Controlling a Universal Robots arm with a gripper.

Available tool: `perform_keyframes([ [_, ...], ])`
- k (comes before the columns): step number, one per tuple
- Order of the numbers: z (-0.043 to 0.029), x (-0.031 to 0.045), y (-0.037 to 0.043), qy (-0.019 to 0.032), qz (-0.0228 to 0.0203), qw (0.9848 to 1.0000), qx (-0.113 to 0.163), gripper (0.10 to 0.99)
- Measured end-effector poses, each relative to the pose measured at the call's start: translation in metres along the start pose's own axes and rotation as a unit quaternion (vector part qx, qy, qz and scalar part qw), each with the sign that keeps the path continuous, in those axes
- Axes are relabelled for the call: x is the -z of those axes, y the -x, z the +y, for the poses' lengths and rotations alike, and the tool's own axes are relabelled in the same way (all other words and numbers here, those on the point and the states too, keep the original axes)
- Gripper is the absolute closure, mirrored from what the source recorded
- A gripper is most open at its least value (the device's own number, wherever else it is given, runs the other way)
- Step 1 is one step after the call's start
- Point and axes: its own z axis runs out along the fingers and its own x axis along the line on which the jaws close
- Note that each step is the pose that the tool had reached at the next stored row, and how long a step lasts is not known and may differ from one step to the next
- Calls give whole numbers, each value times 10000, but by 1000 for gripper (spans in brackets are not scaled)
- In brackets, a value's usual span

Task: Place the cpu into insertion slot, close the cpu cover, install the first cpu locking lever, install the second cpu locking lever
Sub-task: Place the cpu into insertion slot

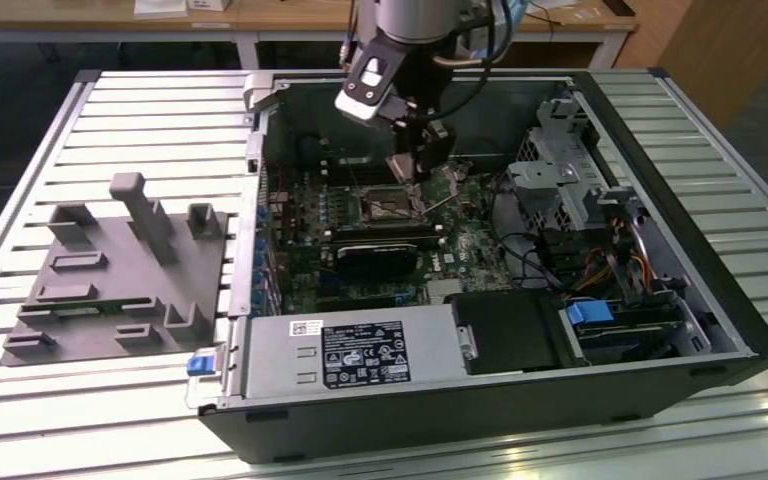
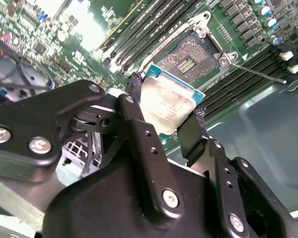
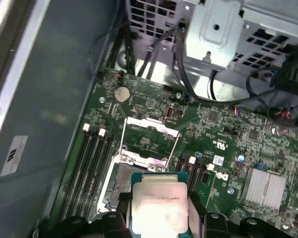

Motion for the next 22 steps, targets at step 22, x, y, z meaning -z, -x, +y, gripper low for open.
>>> perform_keyframes([
  [22, -64, -292, -84, -38, -225, 9974, -678, 549],
])
